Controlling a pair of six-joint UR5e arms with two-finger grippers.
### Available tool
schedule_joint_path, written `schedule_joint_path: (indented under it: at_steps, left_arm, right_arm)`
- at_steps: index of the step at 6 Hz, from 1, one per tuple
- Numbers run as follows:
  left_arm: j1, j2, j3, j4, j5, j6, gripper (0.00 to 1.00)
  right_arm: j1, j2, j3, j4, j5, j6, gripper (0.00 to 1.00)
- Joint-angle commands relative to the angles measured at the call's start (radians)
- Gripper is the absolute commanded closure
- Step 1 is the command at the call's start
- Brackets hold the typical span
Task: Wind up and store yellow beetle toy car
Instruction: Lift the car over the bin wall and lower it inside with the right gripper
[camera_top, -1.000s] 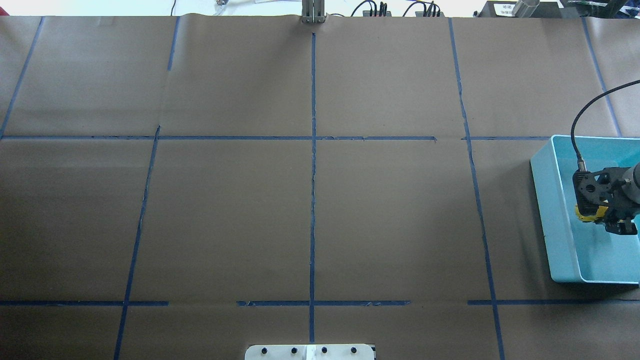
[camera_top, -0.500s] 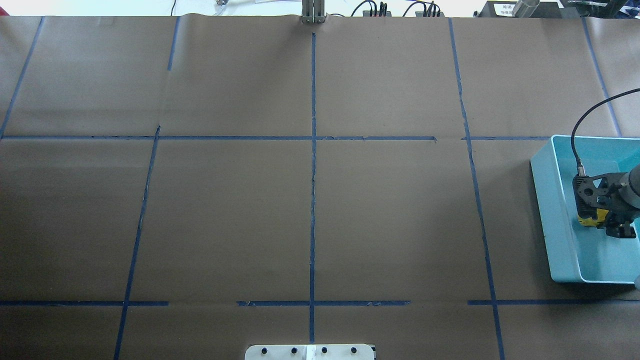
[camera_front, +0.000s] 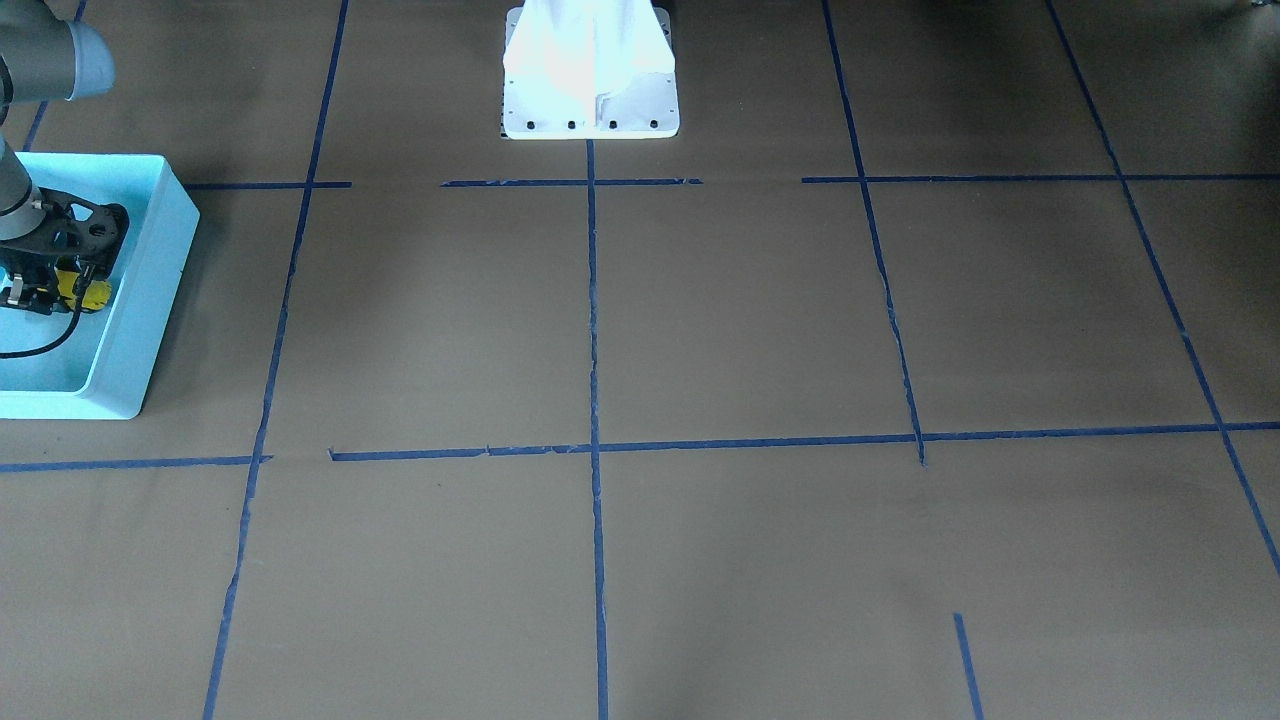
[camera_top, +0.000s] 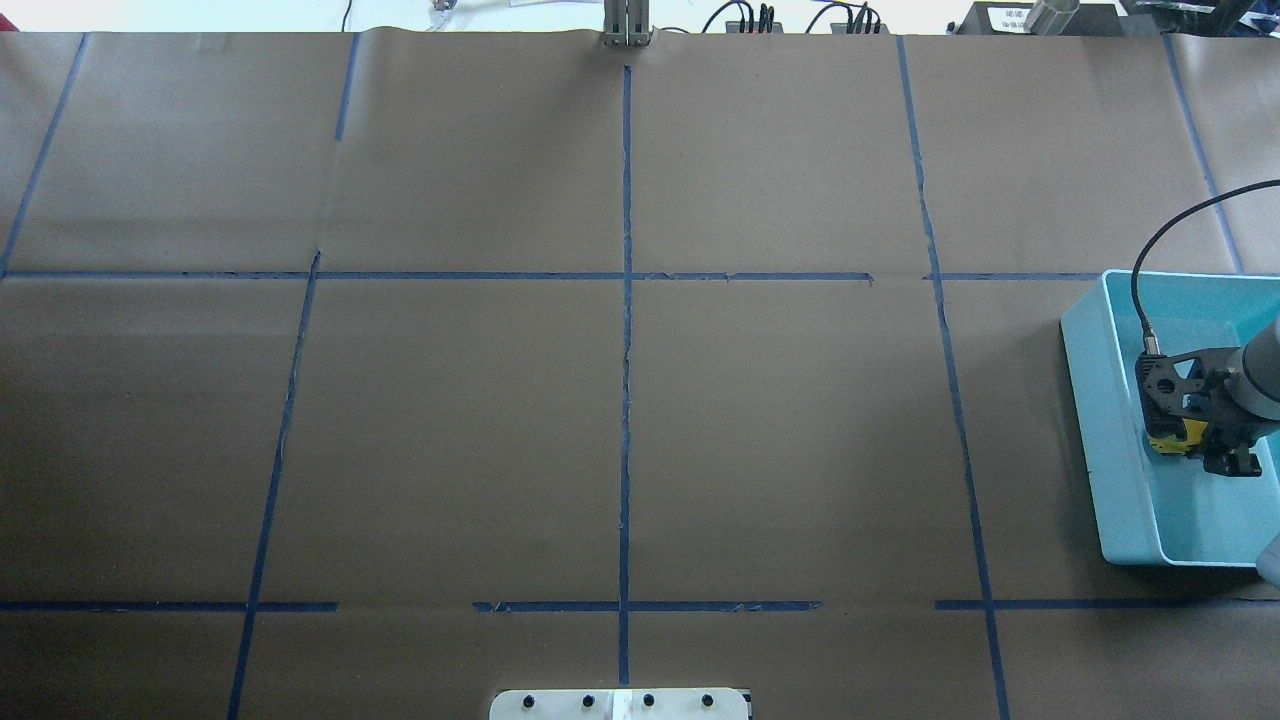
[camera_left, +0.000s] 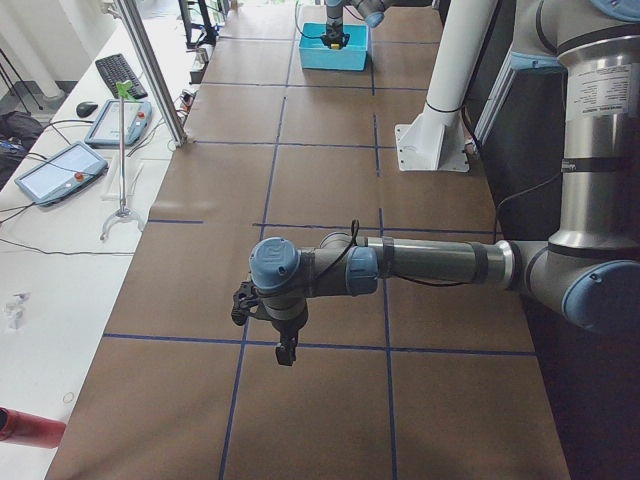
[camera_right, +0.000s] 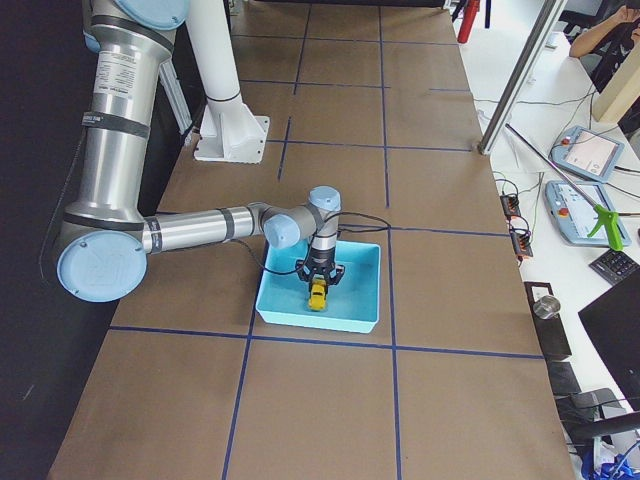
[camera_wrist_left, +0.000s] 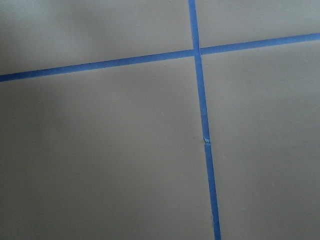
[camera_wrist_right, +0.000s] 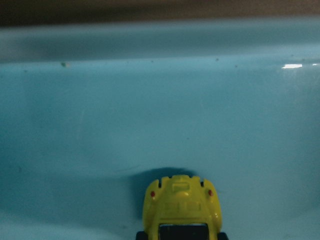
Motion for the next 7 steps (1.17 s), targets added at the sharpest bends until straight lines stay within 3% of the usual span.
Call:
schedule_joint_path:
  at_steps: [1,2,3,5,7]
  left_arm:
    - [0.000,0.000,-0.005,0.000,0.000,0.000,0.00]
    - [0.000,0.000,0.003,0.000,0.000,0.000,0.00]
    - [-0.001,0.000,-0.002,0.002,0.000,0.000,0.00]
    - [-0.001,0.000,-0.007,0.006,0.000,0.000,0.00]
    - [-0.004,0.000,-0.007,0.005,0.000,0.000,0.00]
  right_arm:
    - [-0.001,0.013,-0.011,0.001,0.002,0.006,0.63]
    - [0.001,0.013,-0.011,0.001,0.004,0.003,0.12]
    - [0.001,0.013,-0.004,0.010,0.006,0.004,0.00]
    - [0.008,0.008,0.047,0.009,0.039,0.001,0.00]
    - [0.188,-0.029,0.098,-0.008,0.190,-0.007,0.00]
